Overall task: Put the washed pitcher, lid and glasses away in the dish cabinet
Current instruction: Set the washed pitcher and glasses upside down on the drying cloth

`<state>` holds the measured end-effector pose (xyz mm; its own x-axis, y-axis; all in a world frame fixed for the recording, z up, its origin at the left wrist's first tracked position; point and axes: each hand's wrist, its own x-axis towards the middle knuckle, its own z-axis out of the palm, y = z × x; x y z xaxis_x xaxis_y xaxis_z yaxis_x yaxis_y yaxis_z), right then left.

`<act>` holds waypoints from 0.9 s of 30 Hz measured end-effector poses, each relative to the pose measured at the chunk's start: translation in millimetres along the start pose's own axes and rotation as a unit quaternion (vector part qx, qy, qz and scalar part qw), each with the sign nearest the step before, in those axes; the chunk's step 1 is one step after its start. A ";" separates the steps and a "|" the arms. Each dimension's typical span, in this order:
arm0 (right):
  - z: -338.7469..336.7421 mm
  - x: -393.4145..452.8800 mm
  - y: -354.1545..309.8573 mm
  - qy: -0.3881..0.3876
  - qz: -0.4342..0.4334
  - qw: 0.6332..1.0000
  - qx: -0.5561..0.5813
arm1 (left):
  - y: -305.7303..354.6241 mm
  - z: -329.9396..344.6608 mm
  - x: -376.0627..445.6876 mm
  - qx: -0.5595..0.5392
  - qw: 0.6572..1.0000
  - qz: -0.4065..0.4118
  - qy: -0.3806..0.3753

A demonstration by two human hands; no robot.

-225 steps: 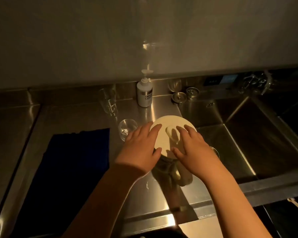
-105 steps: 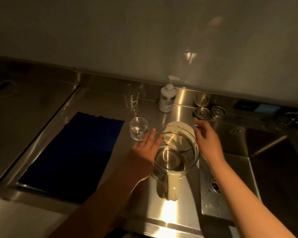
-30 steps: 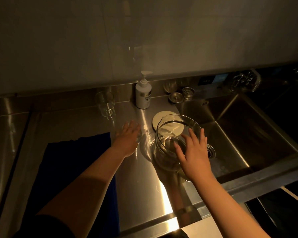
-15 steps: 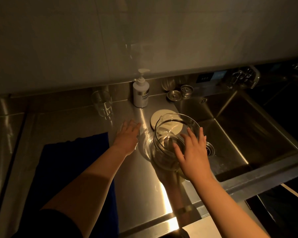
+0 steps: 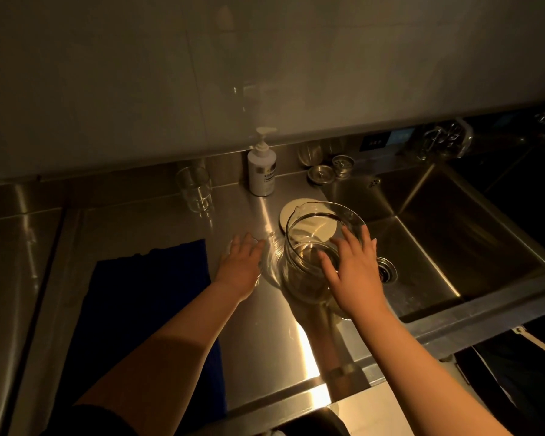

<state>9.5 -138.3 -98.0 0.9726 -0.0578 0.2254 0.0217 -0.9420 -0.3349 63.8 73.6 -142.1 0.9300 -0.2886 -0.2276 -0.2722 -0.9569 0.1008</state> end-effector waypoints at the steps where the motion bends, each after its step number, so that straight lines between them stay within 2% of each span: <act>1: -0.1 -1.1 0.8 0.005 -0.003 1.000 -0.001 | 2.1 1.9 -3.9 0.003 1.000 0.000 0.002; 9: 3.7 -11.6 9.1 0.024 -0.050 0.998 0.017 | 23.9 13.3 -36.9 -0.014 0.999 -0.015 0.025; 16: 7.1 -32.0 27.0 0.052 -0.149 0.987 0.028 | 43.6 24.0 -58.4 -0.020 0.998 -0.046 0.037; 22: 5.2 -46.3 32.9 -0.006 -0.139 0.988 0.071 | 60.0 24.8 -80.4 -0.020 0.997 -0.069 0.021; 27: 4.6 -49.8 33.8 -0.023 -0.137 0.987 0.080 | 72.7 26.0 -97.9 -0.025 0.995 -0.092 0.011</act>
<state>-37.1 -165.8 -124.8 0.9346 0.2096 0.2875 0.3176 -0.8556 -0.4088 -53.5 31.5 -137.7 0.9684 -0.1077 -0.2250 -0.0851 -0.9905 0.1077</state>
